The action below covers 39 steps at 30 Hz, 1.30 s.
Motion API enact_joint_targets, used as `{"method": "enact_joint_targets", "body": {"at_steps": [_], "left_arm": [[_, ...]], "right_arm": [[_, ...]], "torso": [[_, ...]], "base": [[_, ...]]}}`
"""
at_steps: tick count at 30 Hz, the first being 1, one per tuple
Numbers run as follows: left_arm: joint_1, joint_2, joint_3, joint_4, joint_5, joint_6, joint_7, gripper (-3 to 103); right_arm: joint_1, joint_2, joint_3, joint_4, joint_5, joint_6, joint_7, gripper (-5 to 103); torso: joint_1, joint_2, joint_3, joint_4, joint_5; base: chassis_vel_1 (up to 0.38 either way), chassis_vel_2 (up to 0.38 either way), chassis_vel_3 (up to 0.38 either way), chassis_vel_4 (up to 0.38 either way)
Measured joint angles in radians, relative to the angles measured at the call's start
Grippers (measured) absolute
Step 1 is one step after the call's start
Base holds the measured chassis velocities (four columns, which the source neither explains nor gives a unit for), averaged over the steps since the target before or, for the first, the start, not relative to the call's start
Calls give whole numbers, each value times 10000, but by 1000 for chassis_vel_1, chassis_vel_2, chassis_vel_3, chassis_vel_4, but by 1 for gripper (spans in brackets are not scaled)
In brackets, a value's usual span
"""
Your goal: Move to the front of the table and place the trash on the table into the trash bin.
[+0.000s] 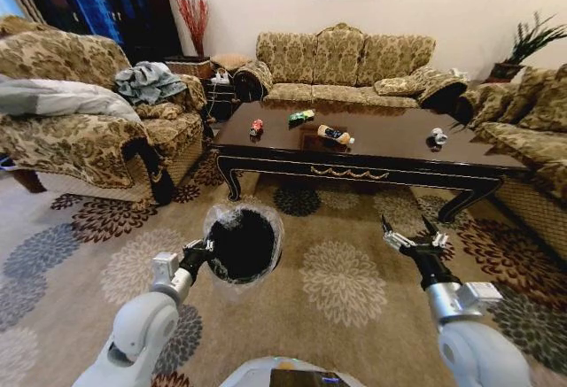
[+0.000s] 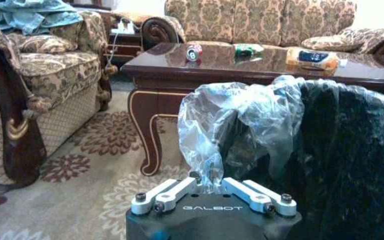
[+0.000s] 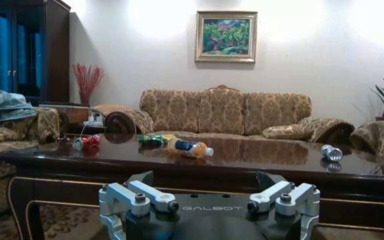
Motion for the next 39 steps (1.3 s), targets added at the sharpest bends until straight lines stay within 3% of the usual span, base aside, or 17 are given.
{"method": "enact_joint_targets", "body": {"at_steps": [29, 34, 35, 39], "left_arm": [[95, -64, -137, 27, -171, -102, 188, 2], [-44, 292, -121, 279, -177, 574, 202, 2], [-258, 1005, -98, 358, -578, 1202, 174, 2], [-382, 1622, -123, 430, -783, 1412, 115, 2]], "right_arm": [[170, 165, -61, 128, -286, -154, 175, 100], [3, 270, 143, 150, -257, -55, 179, 100], [-70, 214, 251, 1, -213, 132, 170, 100], [-7, 188, 260, -89, -149, 248, 172, 100]], "torso": [[354, 1014, 659, 3, 0], [427, 1225, 796, 3, -1], [501, 1382, 878, 2, -2], [550, 1514, 962, 1, -1]], "base": [[0, 0, 0, 0], [0, 0, 0, 0], [0, 0, 0, 0], [0, 0, 0, 0]]}}
